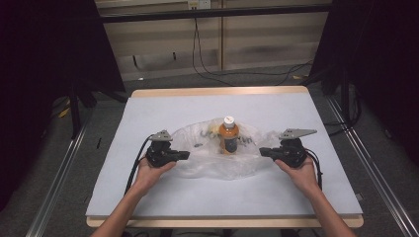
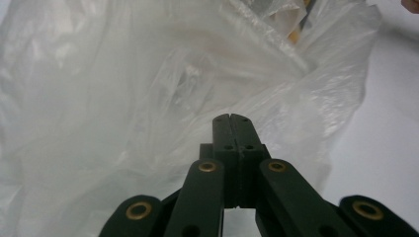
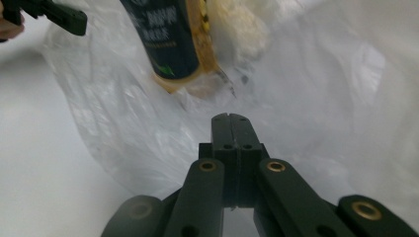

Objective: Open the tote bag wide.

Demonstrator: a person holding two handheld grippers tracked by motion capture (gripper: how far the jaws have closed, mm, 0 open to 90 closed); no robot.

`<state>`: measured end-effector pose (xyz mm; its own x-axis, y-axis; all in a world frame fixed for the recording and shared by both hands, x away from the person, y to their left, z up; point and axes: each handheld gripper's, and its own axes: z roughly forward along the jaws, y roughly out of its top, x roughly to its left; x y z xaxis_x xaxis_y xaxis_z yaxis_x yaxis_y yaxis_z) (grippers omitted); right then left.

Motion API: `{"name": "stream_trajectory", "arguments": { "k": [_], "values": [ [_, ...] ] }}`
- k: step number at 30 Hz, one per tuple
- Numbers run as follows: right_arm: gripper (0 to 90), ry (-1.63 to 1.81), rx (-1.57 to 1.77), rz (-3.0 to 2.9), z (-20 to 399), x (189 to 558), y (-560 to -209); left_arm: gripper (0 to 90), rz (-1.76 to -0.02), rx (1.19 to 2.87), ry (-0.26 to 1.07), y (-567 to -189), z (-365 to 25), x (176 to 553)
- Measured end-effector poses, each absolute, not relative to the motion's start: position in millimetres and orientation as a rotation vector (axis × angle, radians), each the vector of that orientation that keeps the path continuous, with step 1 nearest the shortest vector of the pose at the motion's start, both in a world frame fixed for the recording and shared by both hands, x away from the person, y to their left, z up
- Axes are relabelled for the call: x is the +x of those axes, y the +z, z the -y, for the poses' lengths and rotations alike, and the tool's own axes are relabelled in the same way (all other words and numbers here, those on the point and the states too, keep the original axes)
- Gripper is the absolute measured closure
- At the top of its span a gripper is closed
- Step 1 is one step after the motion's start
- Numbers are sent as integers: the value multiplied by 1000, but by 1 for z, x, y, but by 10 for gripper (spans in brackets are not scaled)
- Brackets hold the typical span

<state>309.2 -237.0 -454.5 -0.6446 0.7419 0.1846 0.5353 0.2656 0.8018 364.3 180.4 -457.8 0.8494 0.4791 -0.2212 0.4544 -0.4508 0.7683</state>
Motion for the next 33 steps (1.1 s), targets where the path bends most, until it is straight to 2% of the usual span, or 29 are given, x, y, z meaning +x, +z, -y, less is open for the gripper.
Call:
{"name": "stream_trajectory", "arguments": {
  "k": [12,20,26,28,31,33],
  "values": [
    [900,1388,1117,-2302,219,304,-428,900,-538,2035,27,-414,-165,354],
    [900,1377,1074,-2341,198,309,-418,900,-479,2069,44,-389,-141,363],
    [900,1277,1057,-2438,172,326,-420,900,-462,2201,19,-374,-103,399],
    [900,1241,1062,-2467,168,329,-429,900,-445,2351,21,-383,-84,417],
    [900,1223,1086,-2475,169,331,-439,900,-446,2373,-13,-393,-76,424],
    [900,1172,1122,-2474,170,337,-446,900,-445,2463,-46,-410,-61,429]
  ]
}}
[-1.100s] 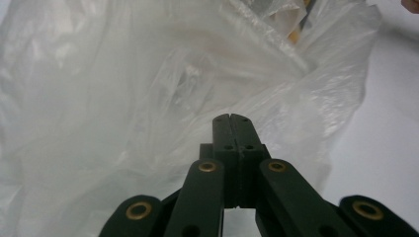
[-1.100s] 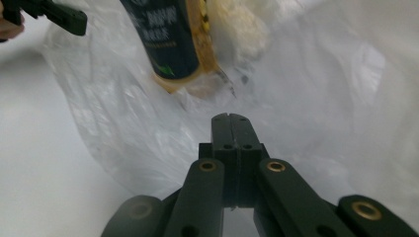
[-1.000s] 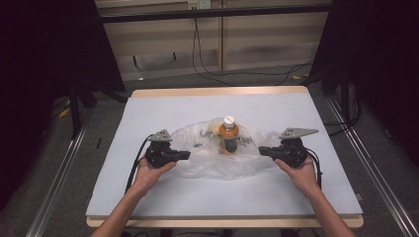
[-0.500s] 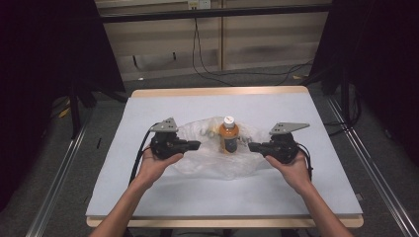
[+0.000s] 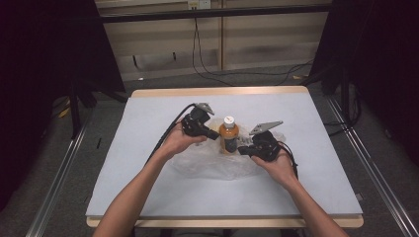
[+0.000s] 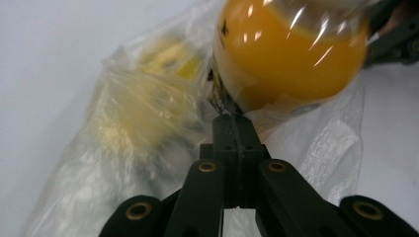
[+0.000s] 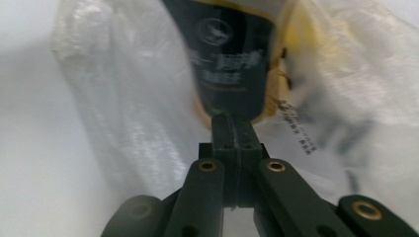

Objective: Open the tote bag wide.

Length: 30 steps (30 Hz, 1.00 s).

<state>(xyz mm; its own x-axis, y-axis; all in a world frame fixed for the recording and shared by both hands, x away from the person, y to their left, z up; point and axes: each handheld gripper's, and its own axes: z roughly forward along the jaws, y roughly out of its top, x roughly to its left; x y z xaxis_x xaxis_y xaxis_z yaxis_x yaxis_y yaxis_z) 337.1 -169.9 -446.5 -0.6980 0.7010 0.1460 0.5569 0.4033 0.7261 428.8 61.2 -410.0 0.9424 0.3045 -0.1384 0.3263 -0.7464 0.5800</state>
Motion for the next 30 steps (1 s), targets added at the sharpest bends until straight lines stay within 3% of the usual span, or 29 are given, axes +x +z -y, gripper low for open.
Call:
{"name": "stream_trajectory", "arguments": {
  "k": [3,13,30],
  "values": [
    [900,1121,1165,-2508,168,349,-450,900,-438,2553,-77,-426,-52,434],
    [900,1005,1131,-2626,158,350,-474,900,-555,2598,-130,-461,-50,459],
    [900,882,707,-2883,167,290,-464,900,-657,2704,143,-456,-37,501]
  ]
}}
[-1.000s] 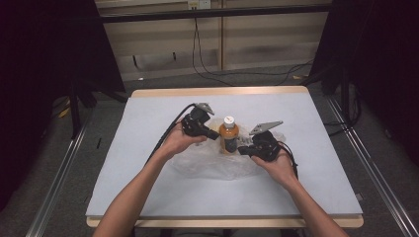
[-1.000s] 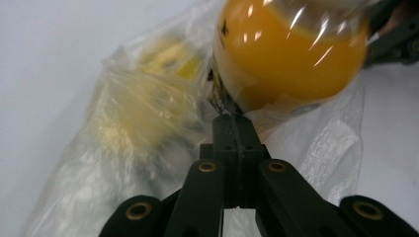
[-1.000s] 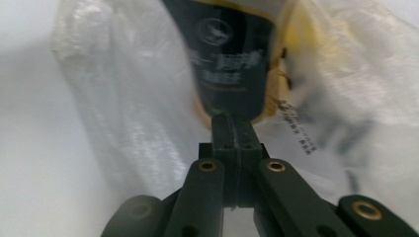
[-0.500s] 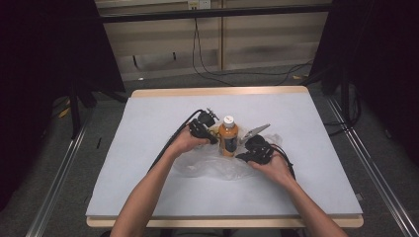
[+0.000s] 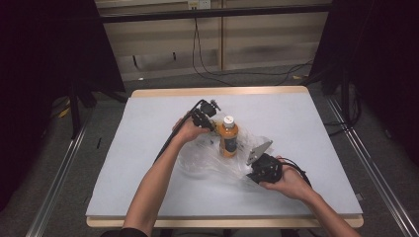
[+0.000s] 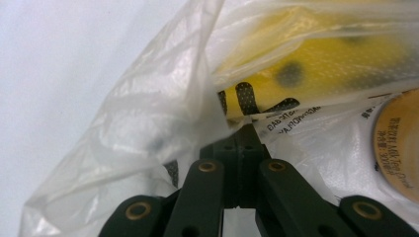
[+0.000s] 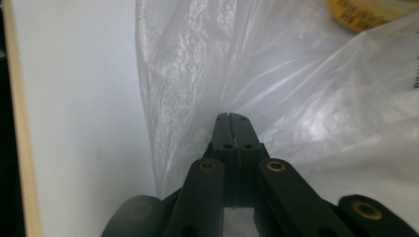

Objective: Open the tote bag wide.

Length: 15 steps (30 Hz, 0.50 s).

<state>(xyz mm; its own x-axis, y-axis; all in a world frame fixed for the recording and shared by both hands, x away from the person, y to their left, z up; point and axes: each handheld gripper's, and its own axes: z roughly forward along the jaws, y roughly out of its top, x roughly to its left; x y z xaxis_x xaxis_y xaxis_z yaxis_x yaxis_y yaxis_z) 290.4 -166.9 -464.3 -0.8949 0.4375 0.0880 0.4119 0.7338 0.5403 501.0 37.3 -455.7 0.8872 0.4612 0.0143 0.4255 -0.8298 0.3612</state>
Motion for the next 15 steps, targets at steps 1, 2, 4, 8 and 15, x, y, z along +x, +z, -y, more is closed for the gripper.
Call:
{"name": "stream_trajectory", "arguments": {
  "k": [1,2,4,8,15],
  "values": [
    [900,877,703,-2894,168,286,-464,900,-674,2690,148,-457,-38,503],
    [900,887,680,-2908,169,283,-464,900,-668,2679,138,-457,-39,506],
    [900,884,663,-2920,172,276,-463,900,-717,2675,146,-457,-43,509],
    [900,888,640,-2961,178,269,-463,900,-737,2654,172,-458,-44,509],
    [900,899,685,-2932,178,272,-462,900,-646,2588,86,-447,-48,496]
  ]
}}
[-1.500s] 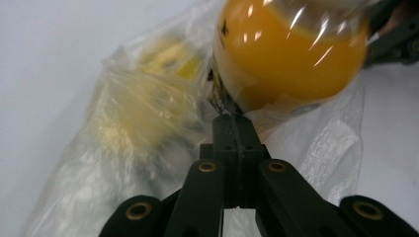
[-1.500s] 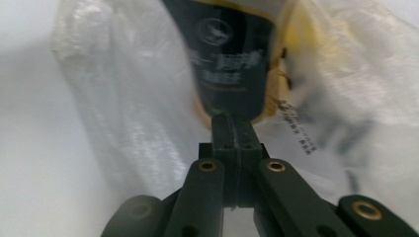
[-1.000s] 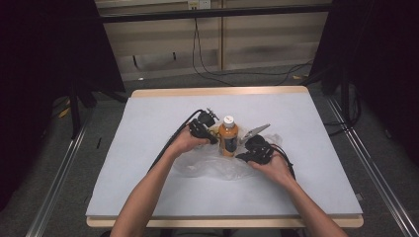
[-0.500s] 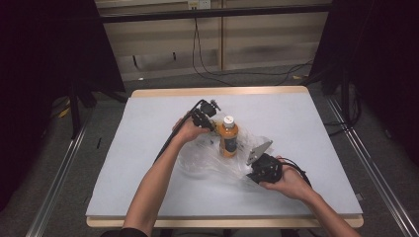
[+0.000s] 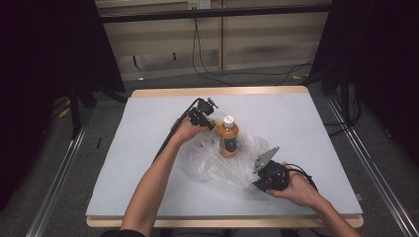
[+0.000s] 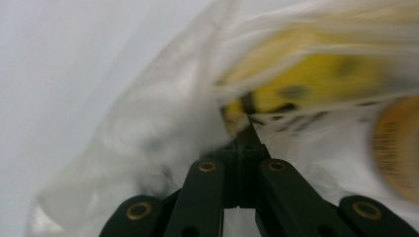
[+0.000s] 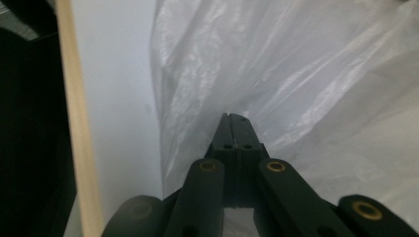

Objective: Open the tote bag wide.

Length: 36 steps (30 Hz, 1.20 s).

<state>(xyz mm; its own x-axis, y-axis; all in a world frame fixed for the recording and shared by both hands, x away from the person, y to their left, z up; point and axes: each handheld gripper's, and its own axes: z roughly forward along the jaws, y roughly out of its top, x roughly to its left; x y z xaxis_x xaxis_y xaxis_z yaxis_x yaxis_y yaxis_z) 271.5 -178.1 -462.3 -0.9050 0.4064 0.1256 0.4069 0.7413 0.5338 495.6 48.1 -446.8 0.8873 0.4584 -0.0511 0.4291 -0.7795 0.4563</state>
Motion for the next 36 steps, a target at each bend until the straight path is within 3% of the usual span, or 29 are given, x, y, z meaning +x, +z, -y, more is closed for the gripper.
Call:
{"name": "stream_trajectory", "arguments": {
  "k": [8,17,25,36],
  "values": [
    [900,-1097,-824,2885,182,291,-442,900,-527,2559,141,-423,-44,462],
    [900,-1184,-930,2882,186,317,-414,900,-456,2542,112,-418,-58,436],
    [900,-1052,-1070,2854,184,361,-442,900,-426,2601,44,-442,-66,408],
    [900,-906,-1287,2869,195,384,-467,900,-385,2616,-16,-459,-90,381]
  ]
}}
